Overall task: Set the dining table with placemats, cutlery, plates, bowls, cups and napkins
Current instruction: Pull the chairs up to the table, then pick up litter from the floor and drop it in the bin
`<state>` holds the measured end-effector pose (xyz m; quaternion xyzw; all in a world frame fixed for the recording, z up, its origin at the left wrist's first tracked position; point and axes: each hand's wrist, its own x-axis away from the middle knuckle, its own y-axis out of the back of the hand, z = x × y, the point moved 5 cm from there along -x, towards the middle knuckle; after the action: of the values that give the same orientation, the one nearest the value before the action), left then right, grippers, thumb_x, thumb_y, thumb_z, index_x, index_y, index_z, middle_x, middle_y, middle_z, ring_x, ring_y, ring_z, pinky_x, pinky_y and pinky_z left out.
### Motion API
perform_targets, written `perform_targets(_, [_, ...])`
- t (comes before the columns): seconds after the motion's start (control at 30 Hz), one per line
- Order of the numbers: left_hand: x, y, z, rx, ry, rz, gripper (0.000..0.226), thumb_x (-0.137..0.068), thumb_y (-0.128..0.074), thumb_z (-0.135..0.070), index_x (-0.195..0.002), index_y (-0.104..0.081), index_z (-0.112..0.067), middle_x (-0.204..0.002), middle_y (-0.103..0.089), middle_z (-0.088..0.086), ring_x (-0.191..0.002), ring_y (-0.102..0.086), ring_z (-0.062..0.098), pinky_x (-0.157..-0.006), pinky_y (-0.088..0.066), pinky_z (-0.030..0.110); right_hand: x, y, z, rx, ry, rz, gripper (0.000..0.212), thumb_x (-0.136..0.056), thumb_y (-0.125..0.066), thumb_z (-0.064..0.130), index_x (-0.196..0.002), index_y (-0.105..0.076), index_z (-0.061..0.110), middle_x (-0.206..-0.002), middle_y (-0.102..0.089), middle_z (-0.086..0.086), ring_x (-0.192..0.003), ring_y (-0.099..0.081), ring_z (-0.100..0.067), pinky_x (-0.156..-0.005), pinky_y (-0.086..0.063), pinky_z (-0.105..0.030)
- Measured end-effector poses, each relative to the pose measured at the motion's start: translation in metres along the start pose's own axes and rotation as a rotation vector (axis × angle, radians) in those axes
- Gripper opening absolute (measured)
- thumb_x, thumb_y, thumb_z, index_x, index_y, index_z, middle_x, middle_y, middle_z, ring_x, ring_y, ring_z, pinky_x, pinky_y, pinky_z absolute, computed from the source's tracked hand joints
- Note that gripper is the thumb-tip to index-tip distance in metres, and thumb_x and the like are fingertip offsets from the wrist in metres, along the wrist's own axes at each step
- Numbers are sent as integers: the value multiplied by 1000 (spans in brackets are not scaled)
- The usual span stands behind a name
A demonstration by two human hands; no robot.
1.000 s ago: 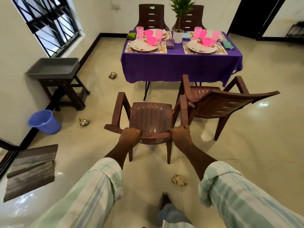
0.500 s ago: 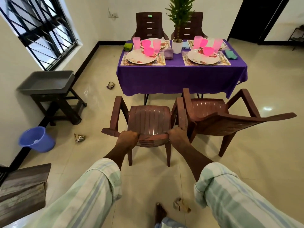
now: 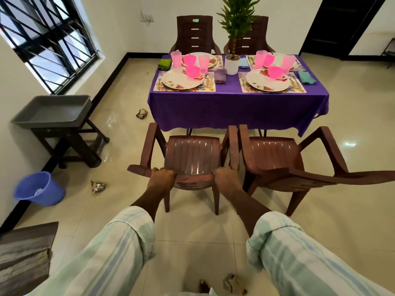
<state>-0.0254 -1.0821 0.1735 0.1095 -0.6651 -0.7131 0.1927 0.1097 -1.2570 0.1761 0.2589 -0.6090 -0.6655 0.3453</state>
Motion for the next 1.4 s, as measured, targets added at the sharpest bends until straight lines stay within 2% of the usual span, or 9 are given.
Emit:
perform_targets(0.33, [-5, 3, -2, 27, 79, -19, 17, -90, -53, -19, -101, -64, -25, -97, -69, -1, -96, -62, 24, -92, -37, 39, -13, 2, -3, 28, 19, 15, 13, -93, -55, 24, -104, -64, 25, -104, -65, 0, -104, -56, -20, -101, -41, -45])
perform_targets(0.47, [-2, 4, -5, 90, 112, -47, 21, -88, -55, -23, -108, -62, -22, -107, -66, 4, -107, -55, 27, -99, -34, 40, -15, 3, -6, 26, 36, 80, 21, -91, -57, 24, -112, -61, 24, -115, -63, -2, -112, -52, -22, -105, -38, -46])
perform_targets(0.57, [5, -2, -8, 165, 176, -31, 58, -85, -58, -37, -136, -40, -17, -135, -46, 14, -130, -34, 37, -115, -17, 49, -9, 5, -5, -3, 63, 51, 43, -85, -62, 26, -126, -50, 21, -129, -51, -5, -124, -42, -27, -110, -32, -48])
perform_targets(0.67, [24, -10, -19, 228, 246, 25, 97, -81, -61, -41, -152, -2, -12, -158, -1, 22, -146, 6, 42, -116, 8, 52, 8, 7, 0, 2, 29, -32, 59, -84, -61, 23, -136, -35, 12, -139, -34, -14, -134, -31, -34, -115, -22, -48])
perform_targets(0.8, [52, -13, -34, 287, 223, 72, 113, -77, -68, -33, -151, 15, -14, -158, 20, 17, -144, 24, 38, -117, 7, 52, 33, -11, 8, 115, 17, 16, 85, -90, -54, 28, -154, -2, 6, -159, 3, -25, -148, 6, -42, -117, 9, -52])
perform_targets(0.93, [79, -8, -47, 350, 215, 84, 104, -82, -66, -26, -152, 9, -16, -160, 13, 14, -147, 14, 36, -118, -6, 53, 67, -20, 6, 61, 8, 6, 89, -92, -48, 29, -154, 13, 11, -160, 17, -18, -148, 16, -36, -120, 7, -50])
perform_targets(1.1, [145, -27, -96, 447, 246, -34, 78, -85, -58, -19, -151, -17, -11, -158, -16, 17, -145, -16, 35, -115, -24, 47, 134, -35, 13, -13, -33, 60, 85, -89, -56, 18, -155, -3, 8, -162, 2, -18, -149, -2, -36, -120, -11, -46])
perform_targets(1.23, [223, -81, -156, 501, 232, 133, 69, -91, -56, -22, -150, -22, -11, -155, -23, 18, -140, -25, 35, -110, -31, 48, 224, -83, 11, -52, -36, 194, 80, -84, -64, 18, -150, -20, 10, -155, -21, -18, -140, -28, -35, -110, -32, -44])
perform_targets(1.4, [310, -154, -213, 538, 255, 395, 66, -93, -52, -23, -150, -21, -12, -157, -20, 16, -141, -25, 35, -108, -33, 45, 321, -158, -15, -86, -127, 458, 70, -87, -54, 12, -149, -23, 13, -153, -24, -16, -133, -36, -35, -105, -36, -44])
